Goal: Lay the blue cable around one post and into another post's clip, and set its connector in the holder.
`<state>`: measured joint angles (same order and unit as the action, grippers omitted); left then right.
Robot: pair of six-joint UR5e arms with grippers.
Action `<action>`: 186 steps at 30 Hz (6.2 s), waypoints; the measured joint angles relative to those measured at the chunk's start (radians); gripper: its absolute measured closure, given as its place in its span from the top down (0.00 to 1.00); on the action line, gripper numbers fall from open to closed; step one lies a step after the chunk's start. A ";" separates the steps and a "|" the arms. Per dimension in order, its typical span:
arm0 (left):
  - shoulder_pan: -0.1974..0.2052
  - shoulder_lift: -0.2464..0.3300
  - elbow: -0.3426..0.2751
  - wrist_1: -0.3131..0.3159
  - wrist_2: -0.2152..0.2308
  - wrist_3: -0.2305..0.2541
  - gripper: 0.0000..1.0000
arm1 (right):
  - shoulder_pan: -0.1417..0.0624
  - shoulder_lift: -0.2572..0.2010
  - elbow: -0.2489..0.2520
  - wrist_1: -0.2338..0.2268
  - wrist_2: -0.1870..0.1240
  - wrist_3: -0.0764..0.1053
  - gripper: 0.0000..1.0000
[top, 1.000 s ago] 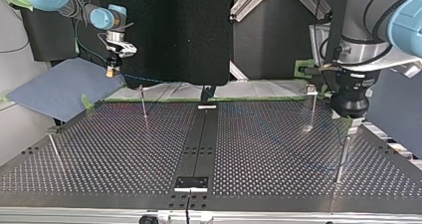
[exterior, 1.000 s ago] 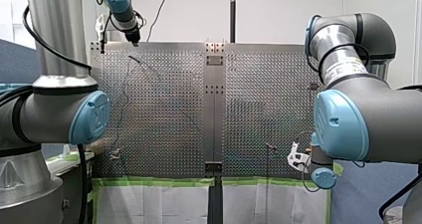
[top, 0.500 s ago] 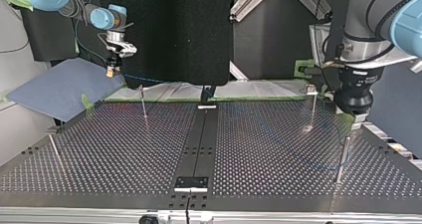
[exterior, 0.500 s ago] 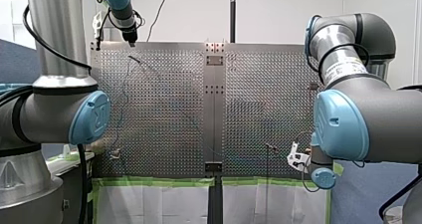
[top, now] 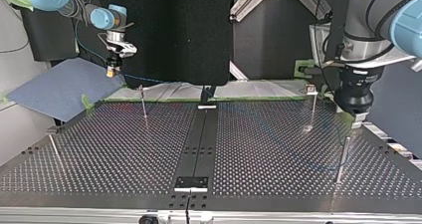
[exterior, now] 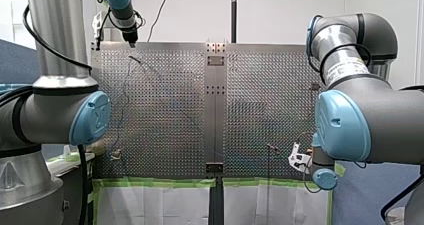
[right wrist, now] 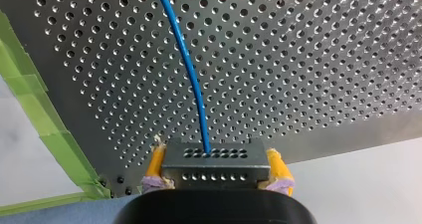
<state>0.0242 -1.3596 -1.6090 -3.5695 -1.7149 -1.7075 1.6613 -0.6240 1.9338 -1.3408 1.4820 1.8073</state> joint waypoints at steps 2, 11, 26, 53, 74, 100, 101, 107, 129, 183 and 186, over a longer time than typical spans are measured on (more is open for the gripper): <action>0.000 0.000 0.000 -0.012 -0.013 0.001 1.00 | 0.000 0.000 0.000 0.001 0.000 0.000 0.00; 0.000 0.000 -0.001 -0.071 -0.093 0.009 1.00 | 0.002 0.000 0.000 0.001 0.000 0.000 0.00; -0.008 0.001 -0.001 -0.095 -0.208 0.011 1.00 | 0.003 0.000 0.000 0.005 0.000 0.000 0.00; -0.011 0.001 -0.003 -0.090 -0.225 0.009 1.00 | 0.004 0.000 0.000 0.007 -0.001 -0.001 0.00; -0.038 0.077 -0.104 0.037 -0.100 -0.058 1.00 | 0.005 0.000 0.000 0.008 -0.002 -0.003 0.00; -0.140 0.034 -0.339 0.279 0.141 -0.240 1.00 | 0.007 0.000 -0.001 0.008 -0.003 -0.008 0.00; -0.147 0.033 -0.351 0.290 0.153 -0.240 1.00 | 0.008 0.000 -0.001 0.007 -0.003 -0.008 0.00; -0.178 0.026 -0.402 0.342 0.205 -0.237 1.00 | 0.010 0.000 -0.001 0.010 -0.004 -0.009 0.00; -0.357 -0.150 -0.513 0.530 0.191 -0.193 1.00 | 0.014 0.000 -0.003 0.012 -0.004 -0.008 0.00; -0.512 -0.641 -0.406 1.021 0.096 -0.157 1.00 | 0.037 0.000 0.045 0.062 0.005 -0.108 0.00; -0.511 -0.670 -0.385 1.050 0.107 -0.145 1.00 | 0.038 0.000 0.044 0.060 0.005 -0.108 0.00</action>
<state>-0.4870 -2.0298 -1.9937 -2.5194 -1.6082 -1.8525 1.6995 -0.6245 1.9783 -1.2810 1.4867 1.6996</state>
